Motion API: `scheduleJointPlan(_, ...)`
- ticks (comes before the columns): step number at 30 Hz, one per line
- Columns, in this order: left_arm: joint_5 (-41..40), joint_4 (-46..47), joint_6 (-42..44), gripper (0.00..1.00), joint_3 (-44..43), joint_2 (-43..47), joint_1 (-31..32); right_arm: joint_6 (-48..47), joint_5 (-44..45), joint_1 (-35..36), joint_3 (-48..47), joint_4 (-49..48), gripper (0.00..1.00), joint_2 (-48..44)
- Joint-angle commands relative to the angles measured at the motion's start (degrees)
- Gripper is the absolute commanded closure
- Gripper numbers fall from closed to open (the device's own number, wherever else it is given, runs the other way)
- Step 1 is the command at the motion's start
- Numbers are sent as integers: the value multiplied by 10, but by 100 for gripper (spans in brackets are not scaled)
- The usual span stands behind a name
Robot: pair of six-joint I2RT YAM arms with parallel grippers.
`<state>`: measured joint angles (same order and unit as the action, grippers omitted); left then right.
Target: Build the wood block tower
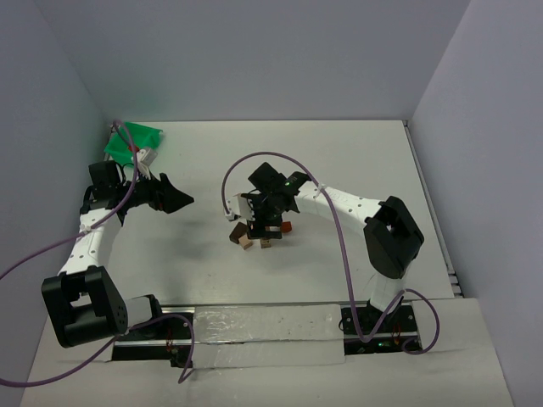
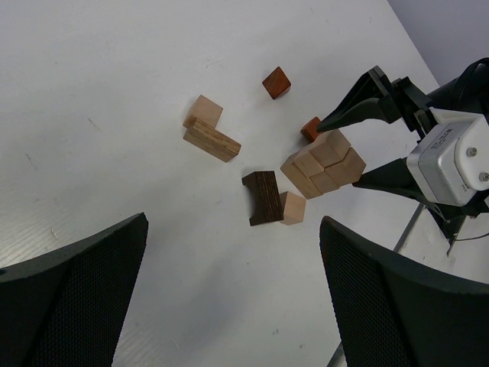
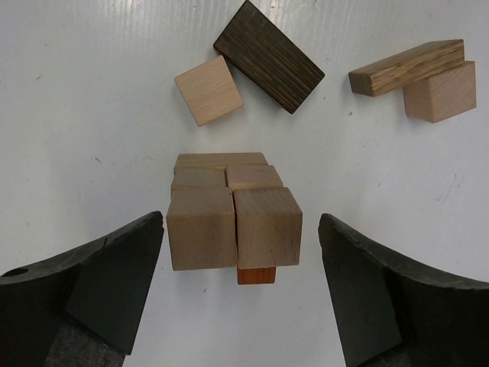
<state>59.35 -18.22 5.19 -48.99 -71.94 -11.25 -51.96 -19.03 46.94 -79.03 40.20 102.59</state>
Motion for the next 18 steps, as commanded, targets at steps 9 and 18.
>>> scheduleJointPlan(9,-6,19,-3,1,-21,15,-4,40,-20,18,-29,2,0,-54)
scheduleJointPlan(18,-43,33,14,1,-30,19,5,80,0,17,-106,19,0,-113)
